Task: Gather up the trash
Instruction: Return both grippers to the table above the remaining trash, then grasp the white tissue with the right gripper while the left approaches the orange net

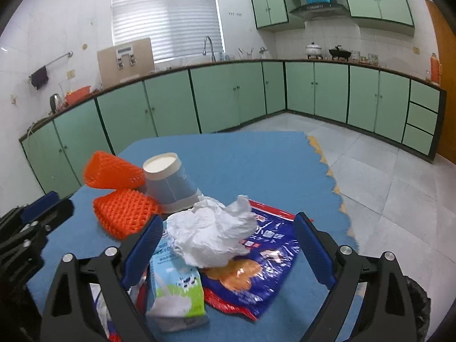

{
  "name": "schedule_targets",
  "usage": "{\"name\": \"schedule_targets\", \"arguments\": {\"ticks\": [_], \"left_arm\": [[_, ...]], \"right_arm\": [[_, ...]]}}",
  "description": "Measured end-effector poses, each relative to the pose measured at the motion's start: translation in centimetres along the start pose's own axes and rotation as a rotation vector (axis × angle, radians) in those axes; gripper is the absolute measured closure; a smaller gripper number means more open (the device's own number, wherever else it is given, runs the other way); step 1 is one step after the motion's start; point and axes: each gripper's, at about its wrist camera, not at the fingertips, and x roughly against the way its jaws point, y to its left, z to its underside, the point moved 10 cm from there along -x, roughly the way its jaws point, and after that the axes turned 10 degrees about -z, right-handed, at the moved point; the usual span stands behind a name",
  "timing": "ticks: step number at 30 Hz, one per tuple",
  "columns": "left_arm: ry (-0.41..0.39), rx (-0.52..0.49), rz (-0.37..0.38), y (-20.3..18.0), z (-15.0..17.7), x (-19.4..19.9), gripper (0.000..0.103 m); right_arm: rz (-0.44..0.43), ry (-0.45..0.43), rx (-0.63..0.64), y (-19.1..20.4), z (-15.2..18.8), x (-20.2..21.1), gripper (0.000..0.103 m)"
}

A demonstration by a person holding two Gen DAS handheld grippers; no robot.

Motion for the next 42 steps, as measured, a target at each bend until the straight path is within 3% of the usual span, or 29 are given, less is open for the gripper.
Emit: {"name": "schedule_targets", "arguments": {"ticks": [4,8,13,18,21,26,36,40,42], "left_arm": [[0.016,0.012,-0.004,0.8,0.3,-0.9,0.057],[0.018,0.011,-0.004,1.1,0.2,-1.4,0.057],[0.03,0.017,0.004,0.7,0.3,-2.1,0.057],[0.037,0.012,0.014,-0.1,0.3,-2.5,0.057],[0.033,0.007,0.02,-0.5,-0.1,-2.5,0.057],[0.023,0.002,0.029,-0.9,-1.0,-2.5,0.057],[0.009,0.009,0.034,-1.4,-3.0,-2.4,0.056],[0.008,0.006,0.039,-1.9,-3.2,-2.5,0.056],[0.01,0.004,0.041,-2.1,-3.1,-2.6,0.056]], "right_arm": [[0.015,0.046,-0.01,-0.5,0.7,-1.4,0.014],[0.003,0.083,-0.022,-0.5,1.0,-2.3,0.021],[-0.024,0.131,-0.005,0.4,1.4,-3.4,0.043],[-0.061,0.158,0.008,1.3,1.9,-3.8,0.08],[-0.08,0.162,0.009,1.7,1.9,-3.8,0.093],[-0.105,0.157,-0.004,1.8,1.7,-3.4,0.097],[-0.114,0.067,-0.019,0.5,-2.0,-0.5,0.098],[-0.138,0.15,-0.021,0.2,-0.3,-1.5,0.096],[-0.149,0.193,-0.025,0.1,0.9,-1.8,0.088]]}}
